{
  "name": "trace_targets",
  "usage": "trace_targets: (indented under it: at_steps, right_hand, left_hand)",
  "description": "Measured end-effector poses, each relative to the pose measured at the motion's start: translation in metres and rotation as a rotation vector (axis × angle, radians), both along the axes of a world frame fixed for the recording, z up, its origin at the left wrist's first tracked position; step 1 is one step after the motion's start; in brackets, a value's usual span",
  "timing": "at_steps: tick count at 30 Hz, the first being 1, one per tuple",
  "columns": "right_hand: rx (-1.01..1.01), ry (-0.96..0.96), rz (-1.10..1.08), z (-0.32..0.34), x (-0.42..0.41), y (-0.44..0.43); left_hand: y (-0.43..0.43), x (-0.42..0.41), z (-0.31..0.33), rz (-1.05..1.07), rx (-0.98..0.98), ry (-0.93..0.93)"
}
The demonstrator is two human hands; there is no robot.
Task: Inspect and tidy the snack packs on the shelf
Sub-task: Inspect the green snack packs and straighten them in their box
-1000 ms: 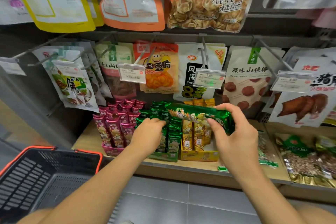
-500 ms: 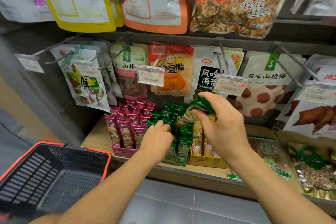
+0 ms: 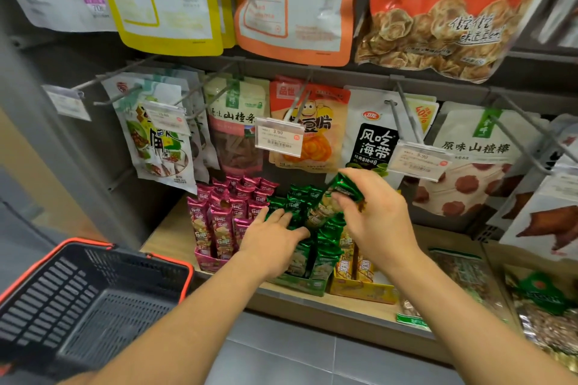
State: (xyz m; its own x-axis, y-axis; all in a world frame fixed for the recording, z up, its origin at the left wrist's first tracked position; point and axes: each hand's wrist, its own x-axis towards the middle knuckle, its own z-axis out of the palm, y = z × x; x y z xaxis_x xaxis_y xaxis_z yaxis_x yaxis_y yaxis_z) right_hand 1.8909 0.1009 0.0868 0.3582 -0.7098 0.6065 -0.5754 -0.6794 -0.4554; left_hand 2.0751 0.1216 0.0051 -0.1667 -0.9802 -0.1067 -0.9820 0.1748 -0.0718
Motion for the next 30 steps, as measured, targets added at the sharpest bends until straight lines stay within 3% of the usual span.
trace_targets:
  at_steps: [10,14,22,27,30]
  right_hand:
    - [0.299,0.292,-0.039,-0.031,0.035,-0.032]
    - [0.332,0.364,-0.142,-0.056,0.039,-0.031]
    - [0.298,0.697,-0.059,-0.086,0.030,-0.030]
    - [0.360,0.723,-0.011,-0.081,0.024,-0.034]
    - [0.483,0.617,0.006,-0.077,0.018,-0.035]
  left_hand:
    - [0.004,0.007,0.004,0.001,0.019,0.127]
    - [0.008,0.008,0.002,-0.004,-0.008,0.172]
    - [0.011,-0.010,-0.003,-0.063,-0.118,0.114]
    - [0.007,-0.017,-0.005,0.019,-0.240,0.271]
    - [0.005,-0.020,-0.010,-0.017,-0.221,0.163]
